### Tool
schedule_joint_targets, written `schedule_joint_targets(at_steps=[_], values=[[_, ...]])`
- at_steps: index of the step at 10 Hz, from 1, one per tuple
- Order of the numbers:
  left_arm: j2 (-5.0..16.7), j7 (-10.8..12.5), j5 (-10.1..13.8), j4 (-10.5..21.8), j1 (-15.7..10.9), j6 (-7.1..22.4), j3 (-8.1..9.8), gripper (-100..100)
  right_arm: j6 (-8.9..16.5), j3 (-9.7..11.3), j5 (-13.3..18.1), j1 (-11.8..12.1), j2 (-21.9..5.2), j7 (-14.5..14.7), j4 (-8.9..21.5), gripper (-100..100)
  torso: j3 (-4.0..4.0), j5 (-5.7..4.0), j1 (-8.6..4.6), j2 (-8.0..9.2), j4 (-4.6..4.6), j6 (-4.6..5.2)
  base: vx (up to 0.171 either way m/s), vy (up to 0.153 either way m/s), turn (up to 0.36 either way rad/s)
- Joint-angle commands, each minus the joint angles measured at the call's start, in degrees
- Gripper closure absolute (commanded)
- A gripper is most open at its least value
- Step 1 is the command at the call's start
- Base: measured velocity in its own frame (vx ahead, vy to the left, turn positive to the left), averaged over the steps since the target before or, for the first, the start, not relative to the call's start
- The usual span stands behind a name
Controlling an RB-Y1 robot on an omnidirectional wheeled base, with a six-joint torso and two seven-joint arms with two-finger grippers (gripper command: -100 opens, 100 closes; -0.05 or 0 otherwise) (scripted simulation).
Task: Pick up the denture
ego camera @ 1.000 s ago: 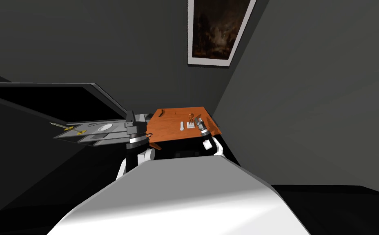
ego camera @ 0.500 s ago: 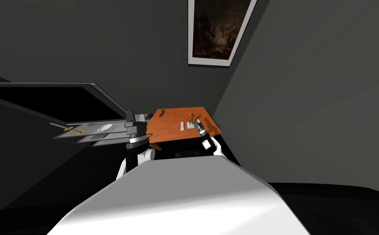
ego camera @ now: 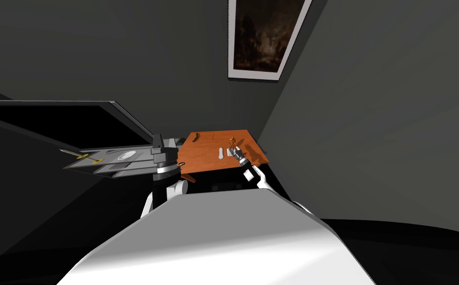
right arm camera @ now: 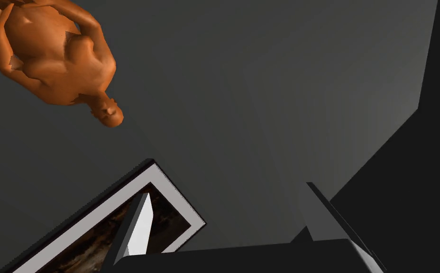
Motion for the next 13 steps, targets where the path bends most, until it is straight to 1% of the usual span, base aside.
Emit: schedule_joint_targets(at_steps=[1,2,3,4,5,6,7,8,9,10,11,12,13], values=[[0.0,0.0,0.0,0.0,0.0,0.0,0.00,0,0.4,1.0,0.1,-0.9,-0.3,2.9,2.3,-100,0.00,0.00,0.00,0.00,0.00,0.00,0.014,0.016,0.000],[0.0,0.0,0.0,0.0,0.0,0.0,0.00,0,0.4,1.0,0.1,-0.9,-0.3,3.1,2.3,-100,0.01,0.00,-0.01,0.02,0.00,0.01,0.006,0.005,-0.003],[0.0,0.0,0.0,0.0,0.0,0.0,0.00,0,1.1,3.1,0.2,-2.9,-1.2,5.6,4.3,-100,0.02,0.00,-0.04,0.04,0.01,0.01,0.007,0.011,-0.001],[0.0,0.0,0.0,0.0,0.0,0.0,0.00,0,1.1,3.1,0.2,-2.9,-1.2,6.6,5.3,-100,0.02,0.00,-0.02,0.03,0.01,0.00,0.010,0.012,0.001],[0.0,0.0,0.0,0.0,0.0,0.0,0.00,0,1.8,5.1,0.3,-4.8,-2.1,8.4,6.9,-100,0.01,0.00,-0.03,0.03,0.00,0.01,0.016,0.014,-0.005],[0.0,0.0,0.0,0.0,0.0,0.0,0.00,0,1.8,5.1,0.3,-4.8,-2.1,10.1,8.7,-100,0.00,0.00,-0.01,-0.01,0.00,0.00,0.016,0.013,0.003],[0.0,0.0,0.0,0.0,0.0,0.0,0.00,0,2.6,7.0,0.4,-6.7,-3.0,11.8,10.6,-100,0.00,0.00,-0.02,0.00,0.00,0.01,0.015,0.014,-0.003],[0.0,0.0,0.0,0.0,0.0,0.0,0.00,0,2.6,7.0,0.4,-6.7,-3.0,13.4,12.1,-100,0.00,0.00,-0.02,0.00,0.00,0.01,0.013,0.013,0.000],[0.0,0.0,0.0,0.0,0.0,0.0,0.00,0,3.3,9.0,0.5,-8.7,-3.9,14.9,13.7,-100,0.00,0.00,-0.03,0.01,0.00,0.02,0.013,0.015,-0.004],[0.0,0.0,0.0,0.0,0.0,0.0,0.00,0,3.3,9.0,0.5,-8.7,-3.9,16.6,15.4,-100,0.00,0.00,-0.01,0.00,0.00,0.01,0.011,0.013,0.002],[0.0,0.0,0.0,0.0,0.0,0.0,0.00,0,3.3,9.0,0.5,-8.7,-3.9,17.1,15.4,-100,0.01,0.00,-0.02,0.02,0.00,0.02,0.006,0.005,-0.001],[0.0,0.0,0.0,0.0,0.0,0.0,0.00,0,4.1,10.9,0.6,-10.6,-4.7,19.2,17.9,-100,0.02,-0.01,-0.04,0.04,0.01,0.02,0.009,0.009,-0.003],[0.0,0.0,0.0,0.0,0.0,0.0,0.00,0,4.1,10.9,0.6,-10.6,-4.7,20.4,18.8,-100,0.01,0.00,-0.03,0.02,0.01,0.01,0.011,0.011,0.002]])
